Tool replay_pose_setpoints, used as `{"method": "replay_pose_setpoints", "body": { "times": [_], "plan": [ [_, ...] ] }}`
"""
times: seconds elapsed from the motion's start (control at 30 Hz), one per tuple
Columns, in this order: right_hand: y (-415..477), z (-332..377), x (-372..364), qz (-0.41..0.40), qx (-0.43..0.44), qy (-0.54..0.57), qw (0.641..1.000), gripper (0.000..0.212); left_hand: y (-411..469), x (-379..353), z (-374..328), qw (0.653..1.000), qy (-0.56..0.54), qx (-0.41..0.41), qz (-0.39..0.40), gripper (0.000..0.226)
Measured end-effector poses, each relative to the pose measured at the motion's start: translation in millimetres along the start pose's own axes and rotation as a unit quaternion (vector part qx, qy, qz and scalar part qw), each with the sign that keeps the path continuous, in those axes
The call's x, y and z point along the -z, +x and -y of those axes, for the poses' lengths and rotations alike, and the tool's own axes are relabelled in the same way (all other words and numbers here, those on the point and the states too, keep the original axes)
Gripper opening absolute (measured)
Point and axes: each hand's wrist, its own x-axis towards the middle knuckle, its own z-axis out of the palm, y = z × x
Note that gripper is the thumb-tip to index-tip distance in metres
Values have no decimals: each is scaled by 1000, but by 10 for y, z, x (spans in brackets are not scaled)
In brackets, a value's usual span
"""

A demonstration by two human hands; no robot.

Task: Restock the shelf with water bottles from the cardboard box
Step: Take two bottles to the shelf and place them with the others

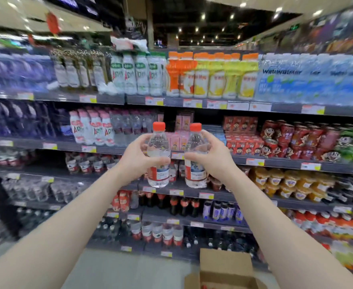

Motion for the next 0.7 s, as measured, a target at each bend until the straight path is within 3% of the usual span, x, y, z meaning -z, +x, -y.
{"method": "replay_pose_setpoints", "body": {
  "times": [0.2,0.37,0.57,0.7],
  "plan": [
    [0,810,-521,39,54,18,998,97,-357,940,16,999,1,4,-37,71],
    [183,1376,-1368,81,81,28,993,93,-530,1881,409,996,5,22,-87,104],
    [492,1995,-2734,121,79,14,989,99,-565,3256,1035,993,35,30,-106,83],
    [703,2390,-3608,124,74,30,989,95,-465,4156,1515,991,50,32,-118,95]
  ]
}}
